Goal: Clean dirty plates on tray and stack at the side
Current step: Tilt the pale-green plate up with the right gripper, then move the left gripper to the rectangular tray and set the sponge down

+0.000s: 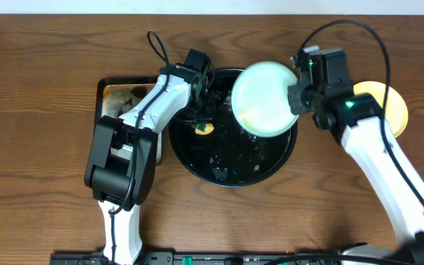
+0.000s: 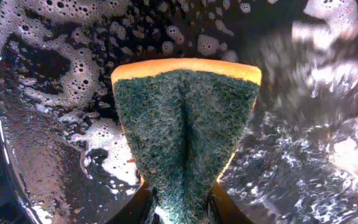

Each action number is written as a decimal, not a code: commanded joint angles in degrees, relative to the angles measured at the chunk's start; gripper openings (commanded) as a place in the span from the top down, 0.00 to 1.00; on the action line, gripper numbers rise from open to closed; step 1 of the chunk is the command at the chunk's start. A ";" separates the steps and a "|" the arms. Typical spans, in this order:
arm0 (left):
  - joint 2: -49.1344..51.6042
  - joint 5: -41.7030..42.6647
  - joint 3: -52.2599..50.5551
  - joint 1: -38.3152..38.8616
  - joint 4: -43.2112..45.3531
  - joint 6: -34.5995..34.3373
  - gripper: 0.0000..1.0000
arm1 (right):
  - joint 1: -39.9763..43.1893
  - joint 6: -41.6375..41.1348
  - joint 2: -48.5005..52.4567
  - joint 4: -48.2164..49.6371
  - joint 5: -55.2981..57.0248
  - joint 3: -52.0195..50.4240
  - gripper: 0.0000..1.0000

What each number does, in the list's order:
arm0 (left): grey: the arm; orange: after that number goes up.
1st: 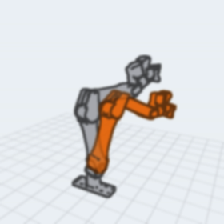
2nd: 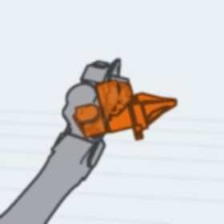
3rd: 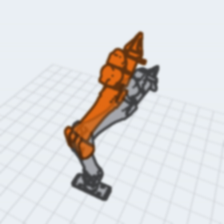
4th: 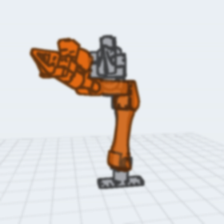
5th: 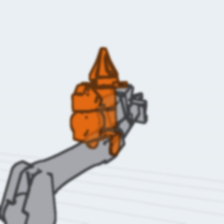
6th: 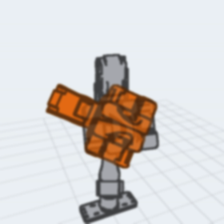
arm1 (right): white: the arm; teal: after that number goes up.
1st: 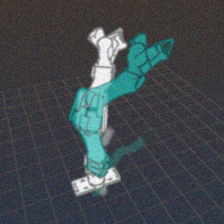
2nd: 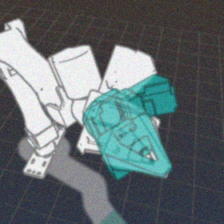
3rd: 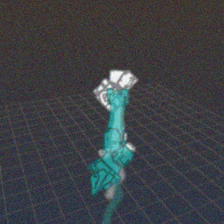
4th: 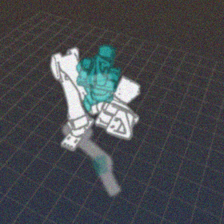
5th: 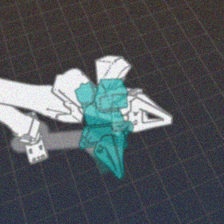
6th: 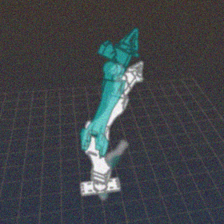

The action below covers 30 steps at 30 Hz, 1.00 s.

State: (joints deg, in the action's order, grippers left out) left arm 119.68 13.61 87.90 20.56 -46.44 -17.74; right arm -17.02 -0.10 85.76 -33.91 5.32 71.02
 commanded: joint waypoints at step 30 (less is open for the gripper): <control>-1.70 0.33 0.46 -0.02 -0.17 0.76 0.78 | -22.43 17.57 1.57 5.95 44.39 0.13 0.99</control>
State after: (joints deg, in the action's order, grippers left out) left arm 119.68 13.63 87.90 20.56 -46.46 -17.74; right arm -39.03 16.29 87.42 -28.58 47.09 71.35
